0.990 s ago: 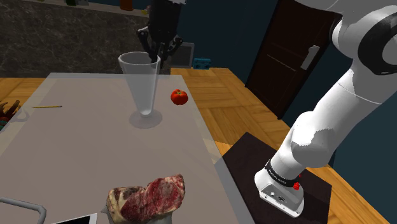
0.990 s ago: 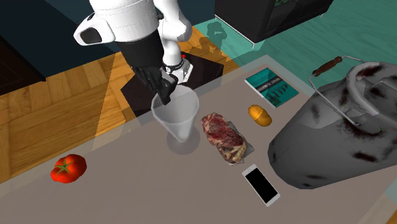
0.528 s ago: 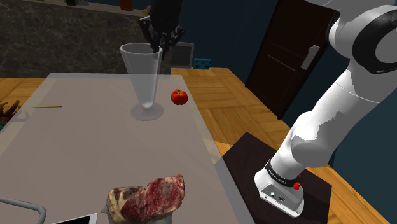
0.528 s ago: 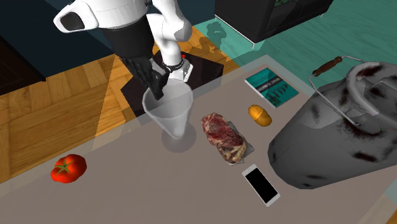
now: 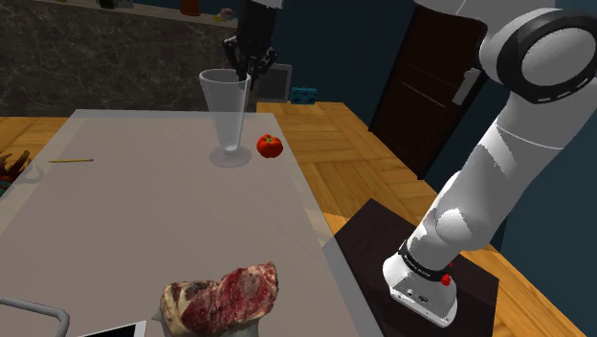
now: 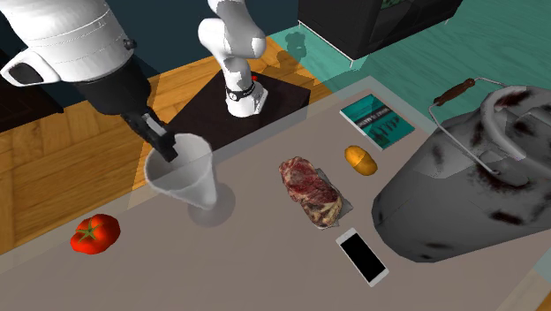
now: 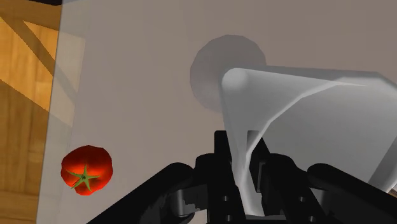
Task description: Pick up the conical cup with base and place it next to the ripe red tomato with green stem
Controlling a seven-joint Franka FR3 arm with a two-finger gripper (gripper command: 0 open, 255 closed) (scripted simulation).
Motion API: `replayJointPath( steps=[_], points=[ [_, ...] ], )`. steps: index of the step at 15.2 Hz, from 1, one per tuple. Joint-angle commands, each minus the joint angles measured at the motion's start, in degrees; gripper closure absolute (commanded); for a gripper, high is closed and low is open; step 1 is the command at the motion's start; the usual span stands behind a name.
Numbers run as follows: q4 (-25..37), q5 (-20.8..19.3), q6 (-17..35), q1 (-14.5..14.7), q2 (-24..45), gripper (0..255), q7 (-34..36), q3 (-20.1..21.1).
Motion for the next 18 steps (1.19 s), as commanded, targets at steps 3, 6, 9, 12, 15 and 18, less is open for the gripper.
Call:
replayJointPath(
  steps=[3, 6, 9, 12, 15, 18],
  points=[
    [1.1, -0.4, 1.6, -2.3, 3.2, 255, -4.7, -2.1],
    [3.1, -0.7, 2.1, -3.8, 6.3, 255, -7.7, -3.5],
    [6.0, -1.1, 2.5, -5.3, 9.9, 255, -10.5, -4.7],
    [9.7, -1.4, 2.4, -6.7, 14.0, 255, -13.1, -5.8],
    [14.4, -1.7, 1.9, -8.1, 18.6, 255, -15.6, -6.7],
    [20.4, -2.0, 0.8, -9.4, 23.9, 255, -17.9, -7.6]
  ],
)
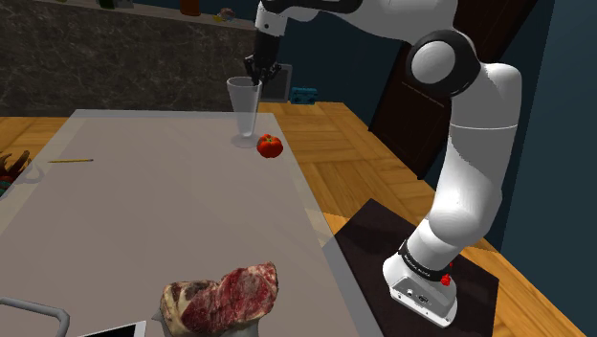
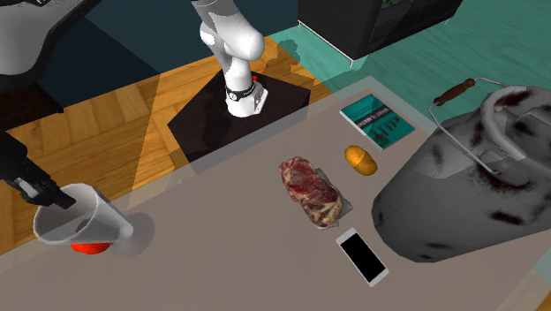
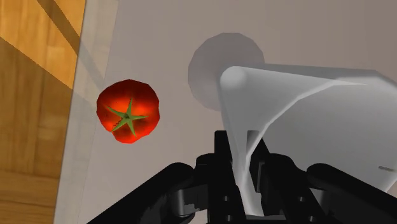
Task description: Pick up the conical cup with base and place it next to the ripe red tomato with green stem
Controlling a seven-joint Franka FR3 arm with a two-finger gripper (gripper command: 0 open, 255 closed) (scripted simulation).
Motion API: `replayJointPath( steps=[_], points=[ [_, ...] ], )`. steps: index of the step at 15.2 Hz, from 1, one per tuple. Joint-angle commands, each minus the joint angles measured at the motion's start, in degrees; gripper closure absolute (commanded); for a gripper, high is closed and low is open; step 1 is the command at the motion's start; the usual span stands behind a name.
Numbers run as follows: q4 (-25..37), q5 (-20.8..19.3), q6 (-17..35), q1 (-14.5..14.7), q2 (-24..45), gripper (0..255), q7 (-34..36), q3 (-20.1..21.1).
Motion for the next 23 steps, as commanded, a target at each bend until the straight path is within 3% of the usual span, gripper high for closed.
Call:
replayJointPath(
  steps=[1, 23],
  points=[
    [5.1, -0.3, -1.3, -0.9, 4.1, 255, -1.5, -0.5],
    [-11.6, 0.2, 15.5, -1.1, 4.2, 255, -3.6, -0.6]
  ],
)
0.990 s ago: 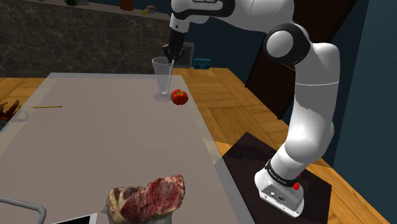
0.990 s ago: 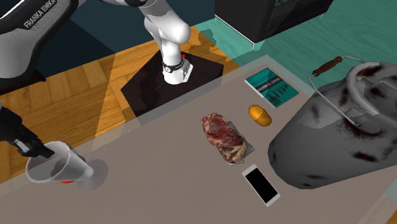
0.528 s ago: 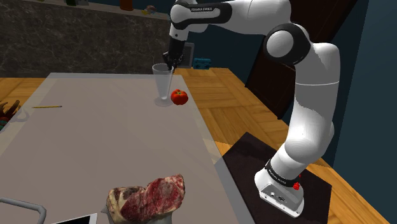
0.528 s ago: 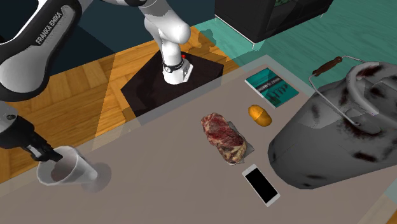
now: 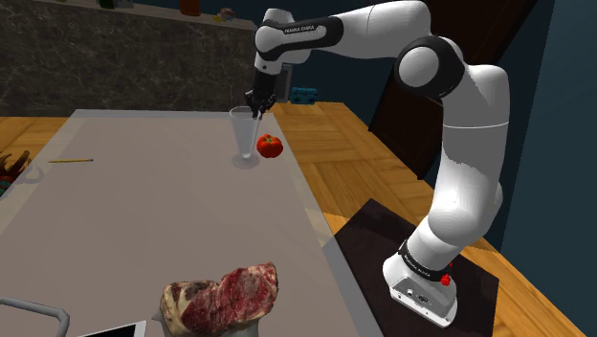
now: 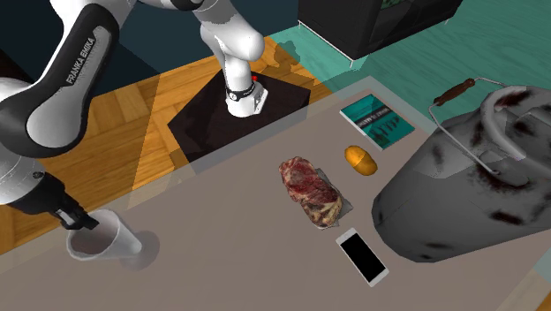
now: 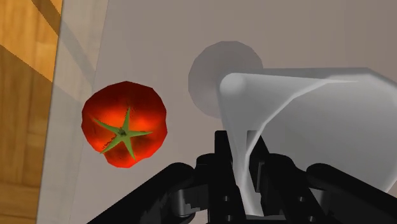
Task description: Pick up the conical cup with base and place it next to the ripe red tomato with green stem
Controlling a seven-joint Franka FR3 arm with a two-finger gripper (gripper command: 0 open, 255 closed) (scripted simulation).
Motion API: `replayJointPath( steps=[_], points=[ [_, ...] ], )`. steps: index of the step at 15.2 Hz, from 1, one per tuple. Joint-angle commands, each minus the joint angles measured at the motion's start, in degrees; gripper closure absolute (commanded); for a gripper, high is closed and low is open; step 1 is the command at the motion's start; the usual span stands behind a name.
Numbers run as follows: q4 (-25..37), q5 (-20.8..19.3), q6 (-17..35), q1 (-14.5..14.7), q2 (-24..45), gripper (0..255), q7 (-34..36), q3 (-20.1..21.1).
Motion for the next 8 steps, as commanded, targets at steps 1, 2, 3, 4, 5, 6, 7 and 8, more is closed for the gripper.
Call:
replayJointPath(
  steps=[1, 2, 3, 4, 5, 6, 7, 8],
  points=[
    [-1.0, 0.0, 1.4, 0.1, 0.3, 255, -0.1, 0.0],
    [-1.5, 0.0, 2.1, 0.1, 0.5, 255, -0.1, 0.0],
    [-2.0, 0.0, 2.8, 0.1, 0.7, 255, -0.2, 0.0],
    [-2.4, 0.0, 3.4, 0.1, 0.9, 255, -0.3, 0.0],
    [-3.0, 0.0, 4.2, 0.1, 1.2, 255, -0.4, 0.0],
    [-3.0, 0.0, 4.2, 0.1, 1.2, 255, -0.4, 0.0],
    [-3.0, 0.0, 4.2, 0.1, 1.2, 255, -0.4, 0.0],
    [-3.0, 0.0, 4.2, 0.1, 1.2, 255, -0.4, 0.0]
  ],
)
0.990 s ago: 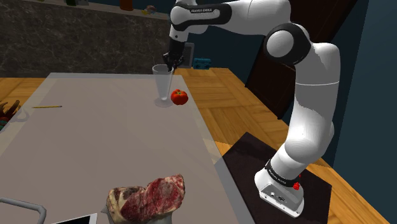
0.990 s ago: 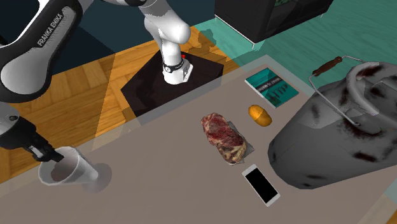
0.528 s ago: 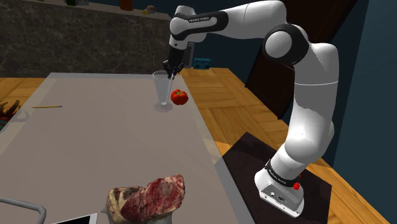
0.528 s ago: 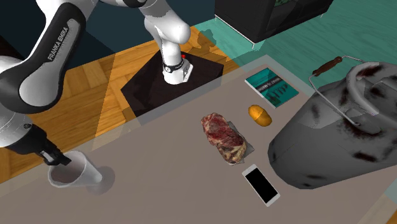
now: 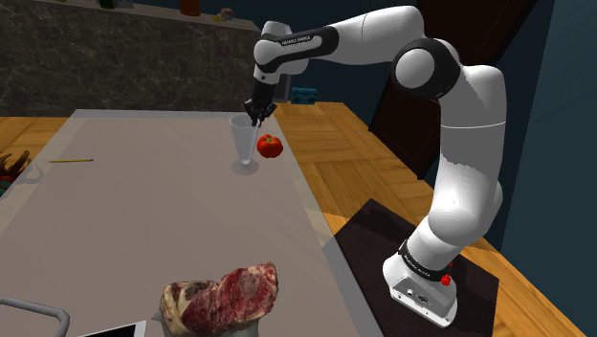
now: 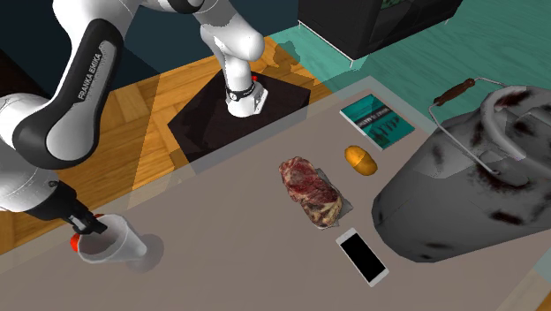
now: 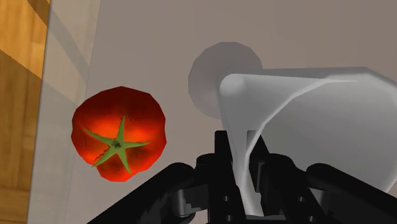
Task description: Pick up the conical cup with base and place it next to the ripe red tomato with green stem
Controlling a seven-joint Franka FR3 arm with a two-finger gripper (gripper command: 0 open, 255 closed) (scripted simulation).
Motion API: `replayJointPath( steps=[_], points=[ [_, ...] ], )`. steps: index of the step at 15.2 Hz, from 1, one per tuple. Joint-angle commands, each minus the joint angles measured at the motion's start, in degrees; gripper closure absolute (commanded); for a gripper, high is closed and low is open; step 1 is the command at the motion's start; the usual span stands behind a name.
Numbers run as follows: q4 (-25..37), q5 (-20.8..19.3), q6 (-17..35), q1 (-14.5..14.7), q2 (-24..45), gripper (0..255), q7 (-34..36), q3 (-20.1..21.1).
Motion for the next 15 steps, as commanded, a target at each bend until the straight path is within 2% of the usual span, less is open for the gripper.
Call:
replayJointPath(
  steps=[1, 4, 5, 10, 14, 15],
  points=[
    [-0.1, 0.0, 0.1, 0.0, 0.0, 255, 0.0, 0.0],
    [-0.1, 0.0, 0.1, 0.0, 0.0, 255, 0.0, 0.0],
    [-0.1, 0.0, 0.1, 0.0, 0.0, 0, 0.0, 0.0],
    [-0.1, 0.0, 0.1, 0.0, 0.0, 0, 0.0, 0.0],
    [4.2, 0.0, -6.2, -0.6, -2.0, 0, 0.0, -0.1],
    [4.2, 0.0, -6.2, -0.6, -2.0, 0, 0.0, -0.1]
  ],
)
